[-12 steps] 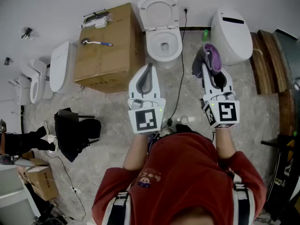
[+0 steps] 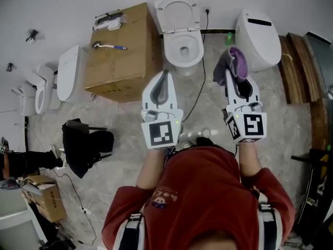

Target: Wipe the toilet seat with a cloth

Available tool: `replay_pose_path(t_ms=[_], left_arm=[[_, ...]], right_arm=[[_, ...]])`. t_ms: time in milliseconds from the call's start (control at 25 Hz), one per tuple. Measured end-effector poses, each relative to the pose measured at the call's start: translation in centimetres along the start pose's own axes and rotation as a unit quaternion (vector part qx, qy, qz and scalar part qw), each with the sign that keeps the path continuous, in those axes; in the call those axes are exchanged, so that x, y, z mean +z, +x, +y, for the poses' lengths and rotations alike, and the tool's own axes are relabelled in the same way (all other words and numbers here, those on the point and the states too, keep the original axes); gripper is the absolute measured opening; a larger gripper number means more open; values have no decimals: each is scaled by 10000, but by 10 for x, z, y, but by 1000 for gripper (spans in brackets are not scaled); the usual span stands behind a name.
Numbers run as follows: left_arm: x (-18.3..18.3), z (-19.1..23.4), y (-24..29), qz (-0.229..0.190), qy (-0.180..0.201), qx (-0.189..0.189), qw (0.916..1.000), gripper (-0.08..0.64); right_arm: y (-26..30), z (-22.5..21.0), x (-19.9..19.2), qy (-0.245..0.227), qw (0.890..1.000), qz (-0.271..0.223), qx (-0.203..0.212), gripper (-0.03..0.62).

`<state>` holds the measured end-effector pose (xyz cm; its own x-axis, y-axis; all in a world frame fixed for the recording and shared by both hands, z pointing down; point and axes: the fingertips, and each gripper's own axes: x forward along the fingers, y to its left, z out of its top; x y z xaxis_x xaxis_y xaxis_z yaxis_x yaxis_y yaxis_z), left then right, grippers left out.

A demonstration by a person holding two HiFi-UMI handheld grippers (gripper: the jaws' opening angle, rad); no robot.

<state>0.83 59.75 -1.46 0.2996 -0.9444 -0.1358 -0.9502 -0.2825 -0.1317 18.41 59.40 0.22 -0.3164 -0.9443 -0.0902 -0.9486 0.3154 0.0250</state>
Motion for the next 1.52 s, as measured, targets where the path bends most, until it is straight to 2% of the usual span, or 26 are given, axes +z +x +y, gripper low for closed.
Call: replay_pose_path(t_ms=[120,320,560,960,1320,1520], left_arm=[[-3,-3,7,56,-48,11,10000,14],[-13,-10,24,204,-68,46,9998,14],[-21,-19,57,125,-78,349,9993,14],[-32,-54,110,216,-14,434,9988,14],[-51,-41,147,288,-82,503,9983,14],[-63,-19,177,259,-179,427,9986,14]], right_arm=[[1,-12,-3,239,9997,-21,-98,66],[9,-34,-15,364,9992,6,-150,66],[27,-71,-30,282,9993,26,-229,66],[54,-131,-45,431,9990,69,-115,66],[96,-141,-56,439,9990,52,-14,66],[133,-138,-61,349,9993,103,-54,66]])
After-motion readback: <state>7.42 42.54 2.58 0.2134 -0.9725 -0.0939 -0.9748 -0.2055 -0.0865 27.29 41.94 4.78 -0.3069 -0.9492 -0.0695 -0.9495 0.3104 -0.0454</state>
